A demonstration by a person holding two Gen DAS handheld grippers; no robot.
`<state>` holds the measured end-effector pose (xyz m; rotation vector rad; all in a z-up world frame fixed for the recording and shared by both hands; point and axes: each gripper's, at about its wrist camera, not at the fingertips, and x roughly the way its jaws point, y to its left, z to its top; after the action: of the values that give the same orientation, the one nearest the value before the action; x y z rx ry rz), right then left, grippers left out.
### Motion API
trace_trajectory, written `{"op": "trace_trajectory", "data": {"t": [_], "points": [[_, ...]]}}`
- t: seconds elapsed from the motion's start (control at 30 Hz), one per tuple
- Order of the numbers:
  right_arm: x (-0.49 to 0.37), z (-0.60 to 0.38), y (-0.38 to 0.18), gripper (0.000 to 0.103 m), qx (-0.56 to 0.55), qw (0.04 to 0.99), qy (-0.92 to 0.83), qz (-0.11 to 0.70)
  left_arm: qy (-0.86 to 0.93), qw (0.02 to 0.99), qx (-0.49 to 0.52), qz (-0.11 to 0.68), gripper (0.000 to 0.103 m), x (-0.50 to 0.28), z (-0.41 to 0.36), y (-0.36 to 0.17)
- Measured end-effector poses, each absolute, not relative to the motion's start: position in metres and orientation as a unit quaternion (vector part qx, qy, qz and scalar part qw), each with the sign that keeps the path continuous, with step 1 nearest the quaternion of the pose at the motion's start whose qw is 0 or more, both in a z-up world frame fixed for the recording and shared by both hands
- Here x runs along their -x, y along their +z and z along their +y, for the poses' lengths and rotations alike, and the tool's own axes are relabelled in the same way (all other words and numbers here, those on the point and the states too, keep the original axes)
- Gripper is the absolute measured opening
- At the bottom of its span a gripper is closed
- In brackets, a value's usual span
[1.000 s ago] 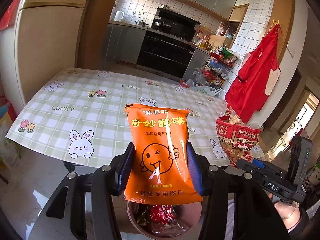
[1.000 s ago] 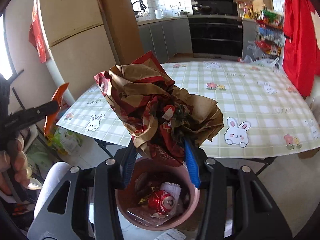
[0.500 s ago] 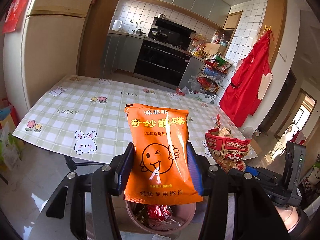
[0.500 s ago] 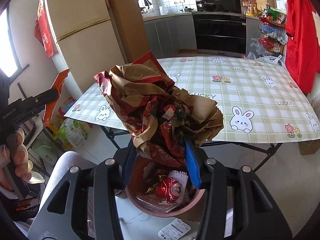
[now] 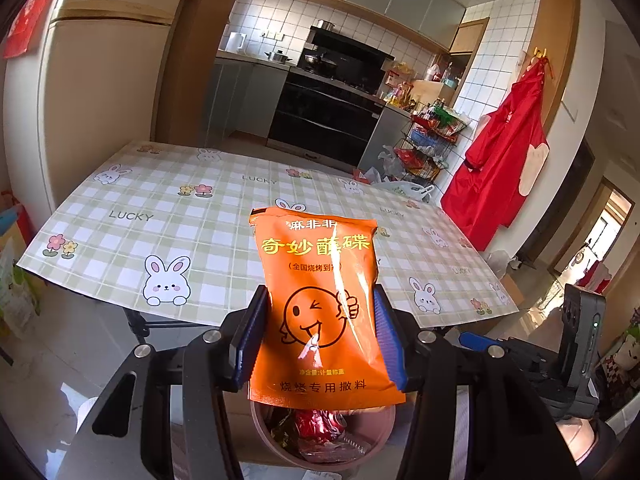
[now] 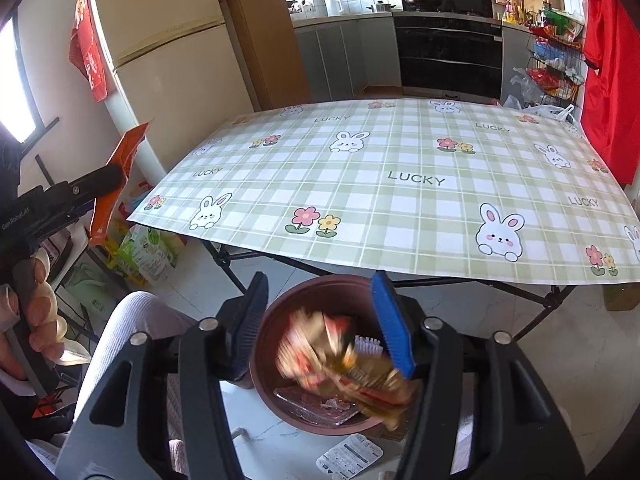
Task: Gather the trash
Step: 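Lower the orange packet into the pink bucket and open the left tool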
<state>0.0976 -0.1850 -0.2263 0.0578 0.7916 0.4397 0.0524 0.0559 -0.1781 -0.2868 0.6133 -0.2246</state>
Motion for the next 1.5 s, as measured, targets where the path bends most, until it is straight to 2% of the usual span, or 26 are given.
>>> {"op": "trace_trajectory", "data": {"t": [0.03,0.13,0.2,0.3,0.87,1.27,1.43,1.5], "points": [[-0.097,-0.186,-0.224,0.061,-0.028,0.901,0.211,0.379,-0.111,0.937,0.141,0.301,0.05,-0.052,0.056,-0.179],[-0.095,-0.191,-0.215,0.077,-0.035,0.907,0.212,0.362,-0.114,0.936,0.141,0.301,0.05,-0.052,0.055,-0.179],[-0.093,-0.194,-0.206,0.092,-0.031,0.915,0.203,0.347,-0.117,0.936,0.139,0.3,0.05,-0.051,0.054,-0.178],[-0.09,-0.198,-0.193,0.097,-0.027,0.924,0.191,0.33,-0.122,0.936,0.138,0.299,0.05,-0.049,0.051,-0.177],[-0.089,-0.22,-0.177,0.097,-0.031,0.938,0.143,0.315,-0.188,0.926,0.109,0.309,0.05,-0.048,0.021,-0.171],[-0.091,-0.239,-0.182,0.097,-0.051,0.938,0.126,0.32,-0.219,0.91,0.092,0.34,0.052,-0.068,-0.004,-0.186],[-0.093,-0.247,-0.185,0.097,-0.065,0.937,0.118,0.322,-0.229,0.907,0.074,0.346,0.059,-0.077,-0.015,-0.19],[-0.093,-0.249,-0.186,0.097,-0.067,0.937,0.117,0.323,-0.236,0.904,0.067,0.349,0.07,-0.082,-0.02,-0.192]]}}
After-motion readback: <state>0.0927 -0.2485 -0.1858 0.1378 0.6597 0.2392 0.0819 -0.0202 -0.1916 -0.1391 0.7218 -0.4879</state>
